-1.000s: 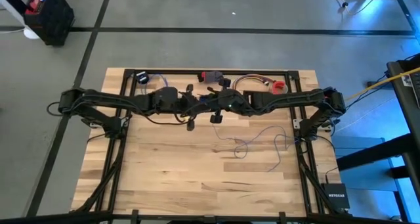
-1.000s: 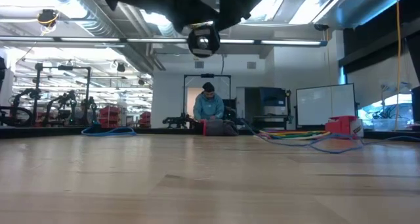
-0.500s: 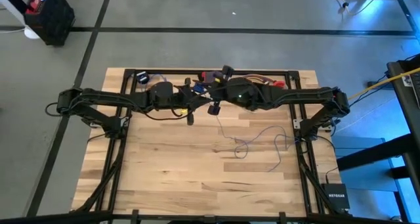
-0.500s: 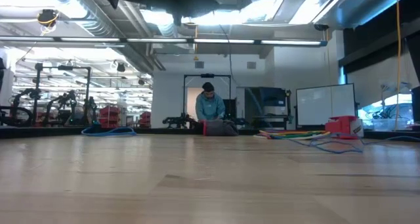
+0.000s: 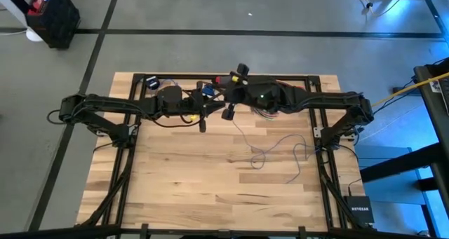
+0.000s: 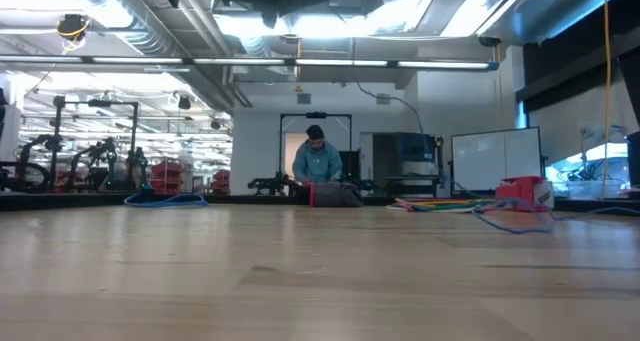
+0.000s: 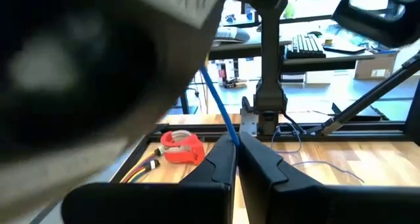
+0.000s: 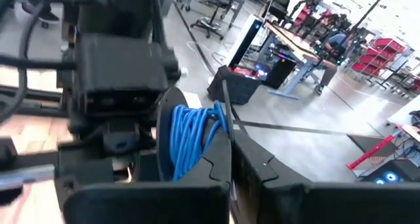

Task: Coil cords
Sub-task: Coil the blue wire on the black spool

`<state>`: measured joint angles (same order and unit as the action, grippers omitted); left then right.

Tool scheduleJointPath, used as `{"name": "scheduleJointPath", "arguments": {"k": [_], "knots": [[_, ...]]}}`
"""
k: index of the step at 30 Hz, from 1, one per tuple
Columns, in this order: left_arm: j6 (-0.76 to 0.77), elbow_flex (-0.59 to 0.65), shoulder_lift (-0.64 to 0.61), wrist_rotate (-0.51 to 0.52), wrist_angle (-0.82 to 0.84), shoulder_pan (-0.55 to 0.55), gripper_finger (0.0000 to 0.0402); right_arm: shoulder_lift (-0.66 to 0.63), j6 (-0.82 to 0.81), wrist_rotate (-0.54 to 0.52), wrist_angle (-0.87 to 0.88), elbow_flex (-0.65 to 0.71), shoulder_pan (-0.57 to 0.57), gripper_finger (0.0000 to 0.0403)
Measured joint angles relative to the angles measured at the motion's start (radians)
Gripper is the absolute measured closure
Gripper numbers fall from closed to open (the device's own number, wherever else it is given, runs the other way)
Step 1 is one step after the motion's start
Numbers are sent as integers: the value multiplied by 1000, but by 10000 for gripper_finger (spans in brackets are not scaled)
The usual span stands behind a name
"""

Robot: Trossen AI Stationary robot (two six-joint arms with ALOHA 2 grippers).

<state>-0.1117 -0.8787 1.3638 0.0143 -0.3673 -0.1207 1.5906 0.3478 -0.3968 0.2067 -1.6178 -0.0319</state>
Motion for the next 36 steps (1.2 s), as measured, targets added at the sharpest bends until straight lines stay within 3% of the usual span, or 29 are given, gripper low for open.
{"name": "scheduleJointPath", "arguments": {"k": [27, 36], "knots": [[0, 4, 4, -3, 9, 1, 396, -1, 54, 26, -4, -187, 0, 400], [-24, 4, 3, 23, 87, -18, 396, -2, 48, 43, 92, -232, 43, 400]]}}
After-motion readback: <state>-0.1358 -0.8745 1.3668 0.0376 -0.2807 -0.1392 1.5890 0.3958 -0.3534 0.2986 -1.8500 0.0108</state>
